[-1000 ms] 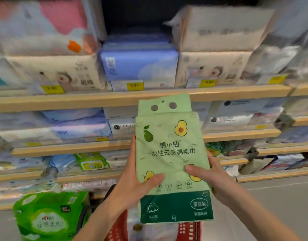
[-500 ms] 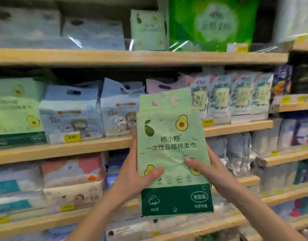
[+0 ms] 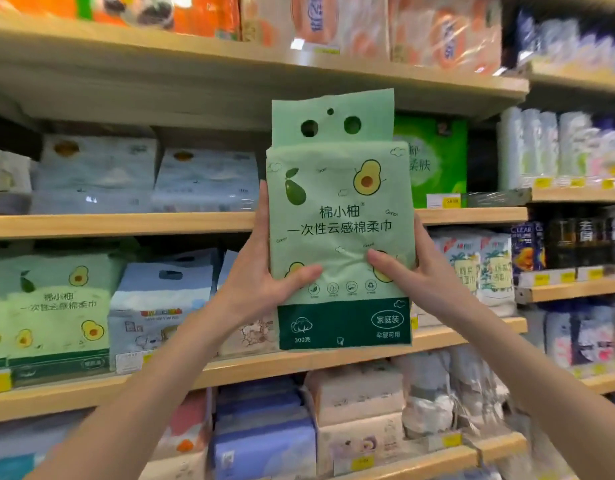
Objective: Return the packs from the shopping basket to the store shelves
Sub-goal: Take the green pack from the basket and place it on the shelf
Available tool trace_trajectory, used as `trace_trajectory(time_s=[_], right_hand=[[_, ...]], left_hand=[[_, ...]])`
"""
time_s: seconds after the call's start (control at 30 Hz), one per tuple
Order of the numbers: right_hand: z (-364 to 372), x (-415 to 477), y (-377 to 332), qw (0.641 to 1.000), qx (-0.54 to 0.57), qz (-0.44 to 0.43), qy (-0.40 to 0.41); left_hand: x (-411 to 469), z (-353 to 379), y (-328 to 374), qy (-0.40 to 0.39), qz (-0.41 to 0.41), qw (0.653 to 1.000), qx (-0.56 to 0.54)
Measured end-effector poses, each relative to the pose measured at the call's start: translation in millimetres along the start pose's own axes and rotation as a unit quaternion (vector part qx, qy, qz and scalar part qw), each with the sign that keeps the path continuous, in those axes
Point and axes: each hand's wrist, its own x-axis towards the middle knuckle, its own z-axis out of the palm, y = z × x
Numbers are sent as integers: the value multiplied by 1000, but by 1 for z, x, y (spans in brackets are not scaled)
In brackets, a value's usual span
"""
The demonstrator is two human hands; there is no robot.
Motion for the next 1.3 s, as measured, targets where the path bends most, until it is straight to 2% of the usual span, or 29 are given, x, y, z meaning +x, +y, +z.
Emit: trace_trajectory(time_s=[0.17, 0.37, 0.77, 1.0, 1.3], right_hand=[[-3, 37, -12, 997, -32, -63, 2], [-11, 91, -10, 990, -70, -122, 18], [-50, 226, 29, 969, -102, -223, 35], [-52, 282, 57, 960, -103, -260, 24], [-45, 302, 82, 955, -119, -271, 27]], left_hand=[[35, -17, 4, -9, 45, 999, 11], [85, -31, -3, 2, 102, 991, 85], [205, -20, -43, 35, 162, 971, 174], [248, -16, -75, 54, 134, 963, 228], [259, -14, -101, 50, 142, 948, 281]])
